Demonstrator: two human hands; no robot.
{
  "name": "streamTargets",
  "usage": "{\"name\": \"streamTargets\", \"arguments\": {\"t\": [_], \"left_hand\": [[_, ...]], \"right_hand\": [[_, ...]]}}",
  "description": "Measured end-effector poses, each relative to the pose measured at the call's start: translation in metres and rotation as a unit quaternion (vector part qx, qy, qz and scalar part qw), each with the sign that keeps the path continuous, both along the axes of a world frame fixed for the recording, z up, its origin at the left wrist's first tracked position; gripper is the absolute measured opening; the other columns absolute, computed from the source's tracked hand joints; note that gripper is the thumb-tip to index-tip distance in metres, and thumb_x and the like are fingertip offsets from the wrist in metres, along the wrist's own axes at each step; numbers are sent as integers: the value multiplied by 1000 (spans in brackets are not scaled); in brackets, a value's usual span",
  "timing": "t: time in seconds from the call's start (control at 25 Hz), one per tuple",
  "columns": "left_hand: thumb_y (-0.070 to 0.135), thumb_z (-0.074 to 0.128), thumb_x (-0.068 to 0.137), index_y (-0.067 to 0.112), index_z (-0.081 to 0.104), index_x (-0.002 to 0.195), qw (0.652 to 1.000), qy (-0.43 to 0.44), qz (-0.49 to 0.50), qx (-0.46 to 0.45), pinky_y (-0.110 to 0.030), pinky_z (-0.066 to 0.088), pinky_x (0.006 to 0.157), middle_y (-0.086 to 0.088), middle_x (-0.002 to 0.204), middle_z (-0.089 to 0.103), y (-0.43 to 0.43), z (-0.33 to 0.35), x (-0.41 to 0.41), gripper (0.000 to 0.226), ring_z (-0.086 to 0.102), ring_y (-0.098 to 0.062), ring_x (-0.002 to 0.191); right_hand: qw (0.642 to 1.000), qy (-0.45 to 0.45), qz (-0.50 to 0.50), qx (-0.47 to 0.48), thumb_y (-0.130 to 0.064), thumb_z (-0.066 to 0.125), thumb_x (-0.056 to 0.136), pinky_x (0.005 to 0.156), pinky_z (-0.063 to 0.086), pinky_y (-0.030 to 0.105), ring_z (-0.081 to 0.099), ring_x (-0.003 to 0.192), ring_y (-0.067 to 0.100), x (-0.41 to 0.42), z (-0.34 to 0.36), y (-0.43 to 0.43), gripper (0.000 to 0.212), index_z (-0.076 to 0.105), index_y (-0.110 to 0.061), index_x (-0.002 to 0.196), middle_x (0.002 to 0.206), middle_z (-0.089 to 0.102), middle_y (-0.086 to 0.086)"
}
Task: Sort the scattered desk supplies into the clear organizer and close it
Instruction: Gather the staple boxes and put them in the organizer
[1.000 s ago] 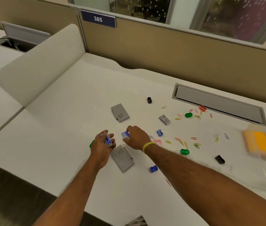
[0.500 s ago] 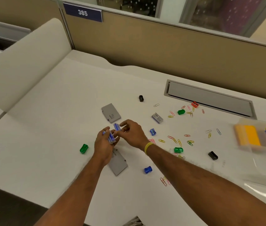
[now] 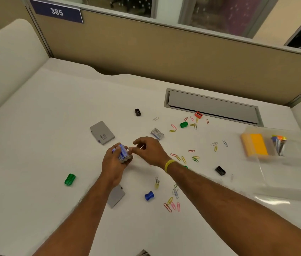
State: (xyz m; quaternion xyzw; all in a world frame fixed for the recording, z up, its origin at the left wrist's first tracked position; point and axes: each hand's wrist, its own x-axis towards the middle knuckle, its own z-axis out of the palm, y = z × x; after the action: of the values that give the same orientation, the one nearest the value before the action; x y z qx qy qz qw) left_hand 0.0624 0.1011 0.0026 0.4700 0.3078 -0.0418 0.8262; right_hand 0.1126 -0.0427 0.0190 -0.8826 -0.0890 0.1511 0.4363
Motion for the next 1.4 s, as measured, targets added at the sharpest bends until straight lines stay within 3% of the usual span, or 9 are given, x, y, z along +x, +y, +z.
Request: {"name": "streamTargets", "arguments": {"t": [0.2,0.44,0.6,0.68,0.8,0.92,1.16,1.32,1.4], "left_hand": [[18,44,102,8,52,124,999,11,9,-52,-41,55,73,-15,113,62,-3,-1,5,26,66,-33,98],[14,47,100,11,58,111,999,19,9,-30,-38,59,69,-14,108,63,-1,0,6,16,66,-32,96],[16,47,100,16,59,107,999,25,-5,-22,-39,56,72,-13,108,65,-3,2,6,14,68,-29,94],[16,47,100,15,58,110,1000,19,-12,-19,-39,56,72,-13,108,65,-9,4,9,15,68,-29,94],[14,47,100,10,52,125,1000,12,-25,-5,-39,56,75,-15,113,63,-22,11,12,26,67,-29,96],[11,46,100,9,49,131,999,-6,-46,17,-37,55,78,-15,119,61,-39,18,9,31,66,-27,98],[11,44,101,13,49,129,994,-18,-85,59,-33,52,80,-13,123,58,-69,32,-13,29,61,-27,105],[13,44,101,11,47,134,991,-30,-110,75,-37,51,88,-13,127,56,-96,35,-29,33,59,-28,110],[18,45,101,13,50,129,992,-27,-115,35,-34,51,84,-12,126,57,-115,38,-38,29,60,-25,106]], "right_hand": [[966,-65,-11,-249,-26,63,88,96,45,38,46,118,26,58,-10,-40,44,52,-16,128,126,48,10],[941,-57,42,-331,-15,51,91,90,45,42,43,120,30,81,-30,-45,47,44,-18,138,130,43,12],[969,-66,-10,-237,-16,53,93,94,43,38,49,116,29,76,-22,-43,41,50,-16,133,126,50,13],[993,-47,-58,-94,-17,62,89,92,48,36,58,105,25,64,-7,-37,39,56,-15,127,118,59,11],[993,27,-80,88,-20,70,85,73,56,28,68,82,19,31,15,-26,31,61,-17,115,98,69,5],[992,21,-82,98,-19,71,84,69,54,21,66,80,14,-4,23,-25,24,65,-14,106,96,70,3],[989,-8,-126,74,-22,67,88,73,52,14,66,89,13,-51,30,-47,27,68,-9,112,104,71,7],[985,-15,-159,68,-23,64,90,78,55,21,67,93,16,-75,30,-66,29,66,-10,116,109,70,6],[981,-12,-182,71,-26,64,90,79,55,22,66,93,15,-89,30,-82,30,66,-11,117,111,69,5]]}}
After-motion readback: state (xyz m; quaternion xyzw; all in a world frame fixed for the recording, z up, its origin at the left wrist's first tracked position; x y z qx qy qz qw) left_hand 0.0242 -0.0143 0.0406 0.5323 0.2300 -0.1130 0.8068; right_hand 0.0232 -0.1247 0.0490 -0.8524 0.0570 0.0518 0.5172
